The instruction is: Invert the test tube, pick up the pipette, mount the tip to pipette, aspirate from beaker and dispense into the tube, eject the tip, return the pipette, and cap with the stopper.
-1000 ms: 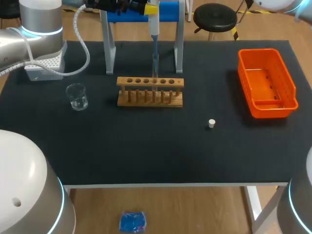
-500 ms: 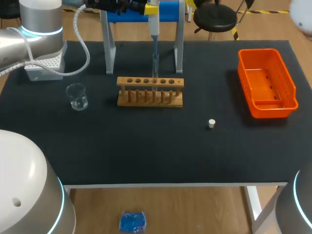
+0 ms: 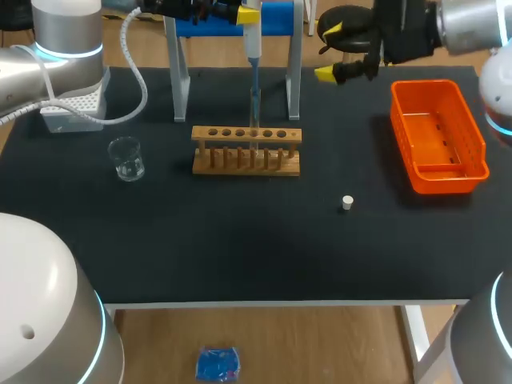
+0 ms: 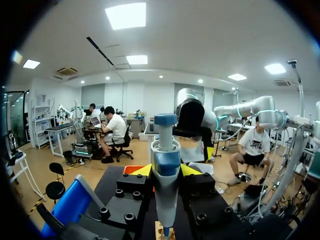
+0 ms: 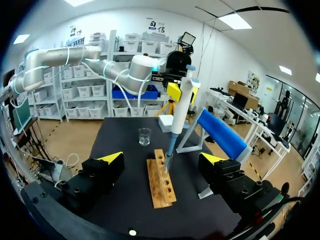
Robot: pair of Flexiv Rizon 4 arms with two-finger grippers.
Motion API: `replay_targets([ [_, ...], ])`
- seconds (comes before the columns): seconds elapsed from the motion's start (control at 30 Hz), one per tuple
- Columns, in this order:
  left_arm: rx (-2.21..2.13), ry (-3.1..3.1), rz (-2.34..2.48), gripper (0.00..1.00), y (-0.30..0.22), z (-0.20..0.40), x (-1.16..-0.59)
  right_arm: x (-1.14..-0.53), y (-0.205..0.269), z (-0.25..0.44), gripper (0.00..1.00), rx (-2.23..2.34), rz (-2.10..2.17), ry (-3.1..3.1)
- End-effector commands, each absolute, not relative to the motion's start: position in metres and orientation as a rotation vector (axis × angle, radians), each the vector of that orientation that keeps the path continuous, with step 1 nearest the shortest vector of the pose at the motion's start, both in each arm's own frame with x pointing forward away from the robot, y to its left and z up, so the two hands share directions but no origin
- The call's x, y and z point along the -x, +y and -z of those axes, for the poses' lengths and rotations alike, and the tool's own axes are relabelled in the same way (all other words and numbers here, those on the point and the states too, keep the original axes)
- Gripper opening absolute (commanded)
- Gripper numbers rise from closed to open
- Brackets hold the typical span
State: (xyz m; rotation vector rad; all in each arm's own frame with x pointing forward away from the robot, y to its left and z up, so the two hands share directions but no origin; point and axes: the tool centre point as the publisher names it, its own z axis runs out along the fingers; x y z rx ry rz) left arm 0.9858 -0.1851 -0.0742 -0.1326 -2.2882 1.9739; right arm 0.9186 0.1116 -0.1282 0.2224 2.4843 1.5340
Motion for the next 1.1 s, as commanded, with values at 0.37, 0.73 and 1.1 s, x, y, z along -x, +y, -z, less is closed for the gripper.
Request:
replay_targets([
  [0.37,0.135,-2.288,-1.970,0.00,-0.185,0.074,-0.987,-0.939,0.141,0.197,1.00,-0.205,-1.760,2.411],
  [0.73,0.135,-2.288,-1.970,0.00,-0.185,0.074,-0.987,-0.940,0.151,0.226,1.00,-0.209,-1.741,2.462],
  [1.1,0.135,-2.288,-1.970,0.00,-0.185,0.074,-0.987,-0.939,0.151,0.227,1.00,-0.207,-1.732,2.470],
])
